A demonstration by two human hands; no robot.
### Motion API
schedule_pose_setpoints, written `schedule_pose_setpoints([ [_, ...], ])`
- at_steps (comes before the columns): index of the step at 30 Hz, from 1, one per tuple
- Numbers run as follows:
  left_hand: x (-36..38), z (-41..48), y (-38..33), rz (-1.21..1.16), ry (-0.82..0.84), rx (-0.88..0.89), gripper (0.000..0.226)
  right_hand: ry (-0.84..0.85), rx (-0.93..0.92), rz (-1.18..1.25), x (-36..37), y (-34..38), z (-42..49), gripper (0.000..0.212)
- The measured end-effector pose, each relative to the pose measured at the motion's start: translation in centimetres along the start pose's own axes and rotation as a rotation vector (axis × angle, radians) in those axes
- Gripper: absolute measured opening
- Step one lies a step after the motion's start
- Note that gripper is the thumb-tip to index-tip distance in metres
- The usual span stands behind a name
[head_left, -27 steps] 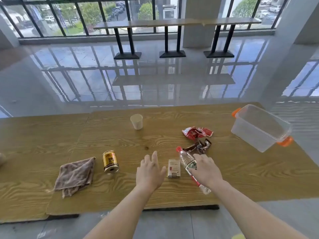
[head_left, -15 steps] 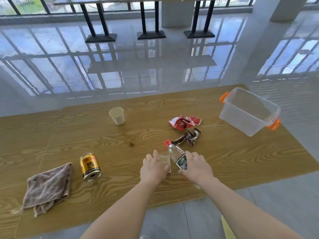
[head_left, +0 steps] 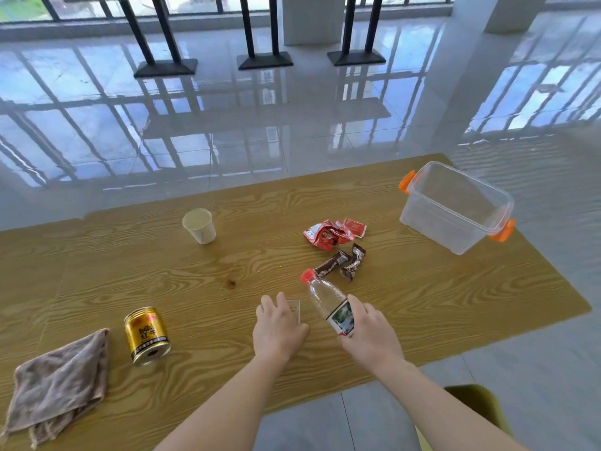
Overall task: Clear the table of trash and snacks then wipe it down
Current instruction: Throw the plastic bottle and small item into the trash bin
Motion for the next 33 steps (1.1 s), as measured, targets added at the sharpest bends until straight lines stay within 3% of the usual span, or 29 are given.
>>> schedule_pose_setpoints([
  [5, -1.8, -0.2, -0.8, -0.021, -0.045, 0.048, 0.087, -0.049, 0.065, 0.078, -1.3, -0.7, -0.8, 0.085],
  [20, -1.8, -5.2, -10.2, -0.036, -0.013, 0.490, 0.084, -0.277, 0.329, 0.156, -5.5, -6.2, -9.0, 0.078],
  [25, 0.9, -9.1, -14.1, -0.044, 0.061, 0.618, 0.084, -0.375, 0.435, 0.175, -6.4, -11.0, -13.8, 0.063],
  [31, 6.4, -15.2, -19.4, -0.041, 0.150, 0.740, 0.086, -0.424, 0.660, 0.265, -6.2, -19.5, -19.4, 0.058],
  [33, 8.9, -16.8, -21.1, -0.025, 0.174, 0.765, 0.086, -0.442, 0.710, 0.276, -5.7, -22.7, -20.8, 0.065],
])
Point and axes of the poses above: each hand's wrist, its own z-axis towards the middle knuckle, its own x-axis out of the palm, y = z × x, the point moved 6 cm from there along z, towards the middle knuckle, and after that the axes turned 5 degrees about -y, right-handed, at the moved point
